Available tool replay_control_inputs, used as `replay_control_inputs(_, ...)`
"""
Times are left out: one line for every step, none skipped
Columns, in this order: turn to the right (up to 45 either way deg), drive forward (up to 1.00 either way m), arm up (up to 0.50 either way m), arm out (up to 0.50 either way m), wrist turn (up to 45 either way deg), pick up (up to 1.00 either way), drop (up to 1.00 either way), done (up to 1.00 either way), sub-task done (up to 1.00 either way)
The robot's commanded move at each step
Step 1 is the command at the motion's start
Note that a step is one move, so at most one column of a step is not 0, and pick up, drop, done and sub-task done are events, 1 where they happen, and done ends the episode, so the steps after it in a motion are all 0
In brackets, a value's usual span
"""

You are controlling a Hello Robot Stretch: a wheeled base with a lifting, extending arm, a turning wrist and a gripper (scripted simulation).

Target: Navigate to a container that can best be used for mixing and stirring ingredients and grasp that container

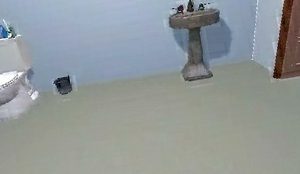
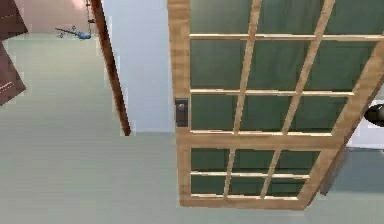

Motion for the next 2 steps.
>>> replay_control_inputs(9.0,0.0,0.0,0.0,0.0,0.0,0.0,0.0,0.0)
replay_control_inputs(0.0,0.2,0.0,0.0,0.0,0.0,0.0,0.0,0.0)
